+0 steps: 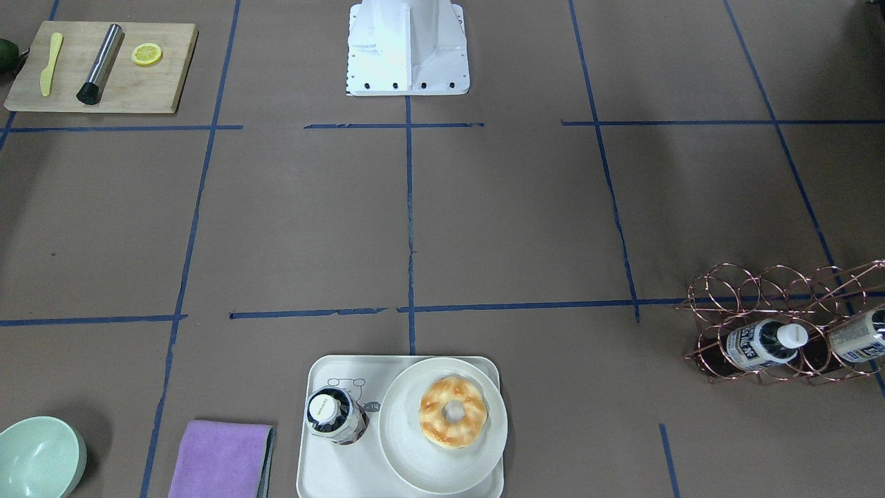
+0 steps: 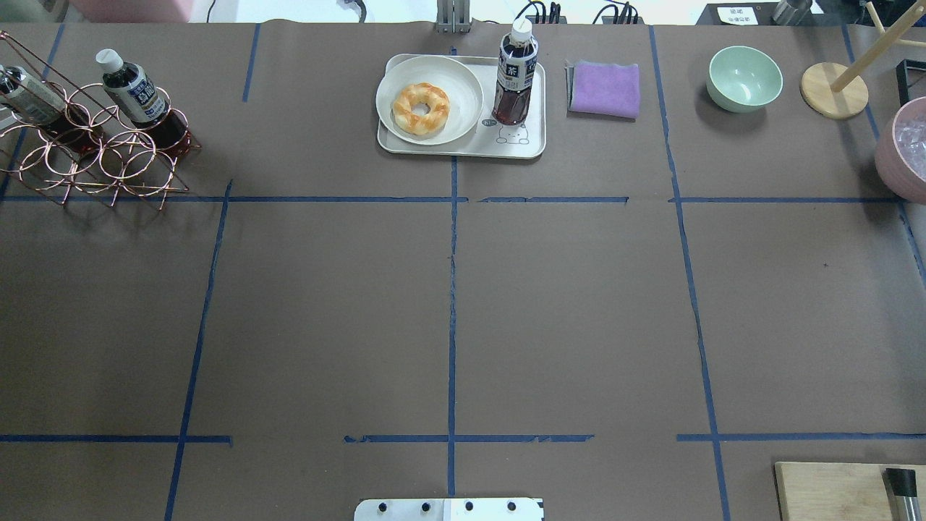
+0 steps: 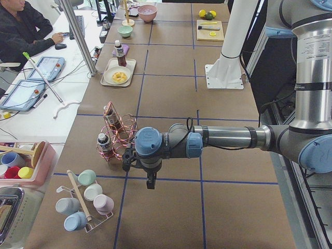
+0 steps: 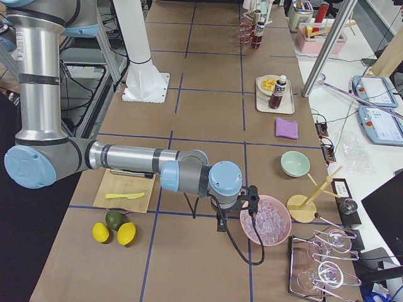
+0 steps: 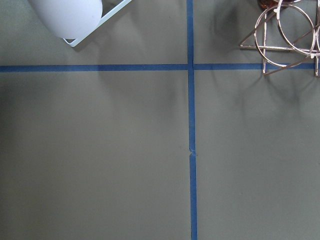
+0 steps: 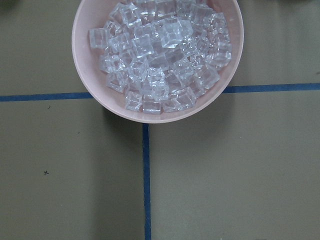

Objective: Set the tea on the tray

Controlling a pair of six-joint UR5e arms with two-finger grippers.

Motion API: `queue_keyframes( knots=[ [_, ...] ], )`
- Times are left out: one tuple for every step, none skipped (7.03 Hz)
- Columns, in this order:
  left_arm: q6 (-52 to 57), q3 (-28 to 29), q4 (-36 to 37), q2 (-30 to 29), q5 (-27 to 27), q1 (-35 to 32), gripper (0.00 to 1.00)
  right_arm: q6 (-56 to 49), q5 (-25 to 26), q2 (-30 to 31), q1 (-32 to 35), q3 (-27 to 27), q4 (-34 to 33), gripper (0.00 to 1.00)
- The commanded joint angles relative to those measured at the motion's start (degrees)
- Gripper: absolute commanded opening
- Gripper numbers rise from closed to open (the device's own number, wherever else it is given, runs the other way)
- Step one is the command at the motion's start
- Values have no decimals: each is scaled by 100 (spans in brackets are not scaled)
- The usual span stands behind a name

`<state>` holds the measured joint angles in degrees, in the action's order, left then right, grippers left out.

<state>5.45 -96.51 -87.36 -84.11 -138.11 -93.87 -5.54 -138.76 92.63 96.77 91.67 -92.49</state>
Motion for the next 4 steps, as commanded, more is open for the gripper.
queue_keyframes(
  knots=[
    [0, 0, 0, -9, 3, 0, 100, 0, 16, 1, 0, 0, 3, 100],
    [0, 0, 0, -17, 3, 0, 100, 0, 16, 1, 0, 0, 3, 100],
    [0, -9, -9, -35, 12, 0, 100, 0, 16, 1, 0, 0, 3, 100],
    [17, 0, -9, -35, 12, 0, 100, 0, 7, 1, 0, 9, 3, 100]
  ],
)
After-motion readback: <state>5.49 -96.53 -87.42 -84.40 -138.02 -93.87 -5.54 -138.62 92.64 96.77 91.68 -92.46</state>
